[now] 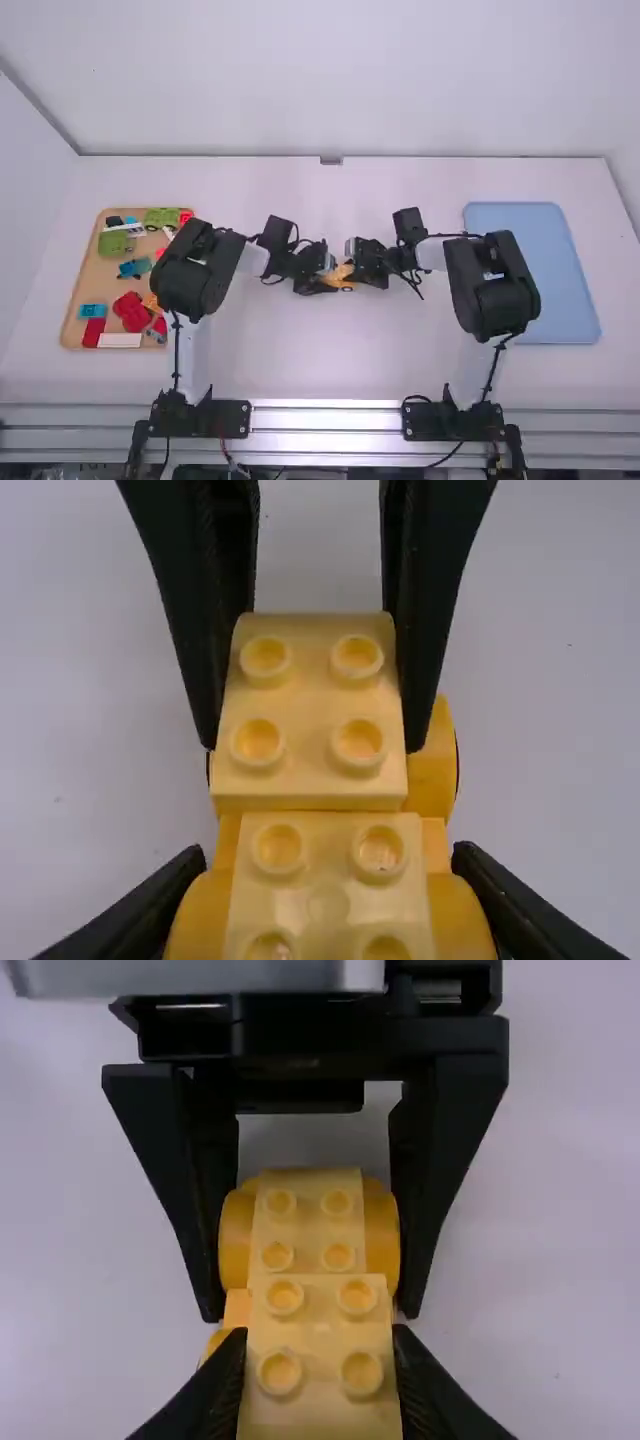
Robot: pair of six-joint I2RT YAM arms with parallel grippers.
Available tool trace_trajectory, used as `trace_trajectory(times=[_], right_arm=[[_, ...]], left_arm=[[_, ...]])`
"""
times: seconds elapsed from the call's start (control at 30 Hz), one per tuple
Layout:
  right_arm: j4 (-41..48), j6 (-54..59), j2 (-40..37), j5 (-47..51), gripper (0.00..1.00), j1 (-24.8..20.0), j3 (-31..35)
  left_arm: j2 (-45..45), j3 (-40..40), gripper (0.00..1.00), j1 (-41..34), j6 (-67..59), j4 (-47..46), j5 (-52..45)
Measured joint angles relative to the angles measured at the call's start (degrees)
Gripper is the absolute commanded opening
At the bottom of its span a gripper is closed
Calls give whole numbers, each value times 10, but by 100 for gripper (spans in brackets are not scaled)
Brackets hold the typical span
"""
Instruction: Assemble lego blocks to make yellow taxi
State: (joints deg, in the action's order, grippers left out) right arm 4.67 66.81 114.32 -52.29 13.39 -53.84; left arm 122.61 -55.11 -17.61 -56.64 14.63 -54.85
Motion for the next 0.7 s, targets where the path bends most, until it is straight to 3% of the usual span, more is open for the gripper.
trace_trajectory(times=[0.43, 0.53, 0.63, 0.7], right_arm=[[5, -7, 0, 2, 14, 2, -1], [5, -7, 0, 2, 22, 2, -1], [4, -8, 0, 2, 41, 2, -1], [3, -8, 0, 2, 45, 2, -1]], left_arm=[[0, 0, 26, 0, 2, 6, 5], [0, 0, 26, 0, 2, 6, 5], [0, 0, 26, 0, 2, 5, 6], [0, 0, 27, 0, 2, 5, 6]])
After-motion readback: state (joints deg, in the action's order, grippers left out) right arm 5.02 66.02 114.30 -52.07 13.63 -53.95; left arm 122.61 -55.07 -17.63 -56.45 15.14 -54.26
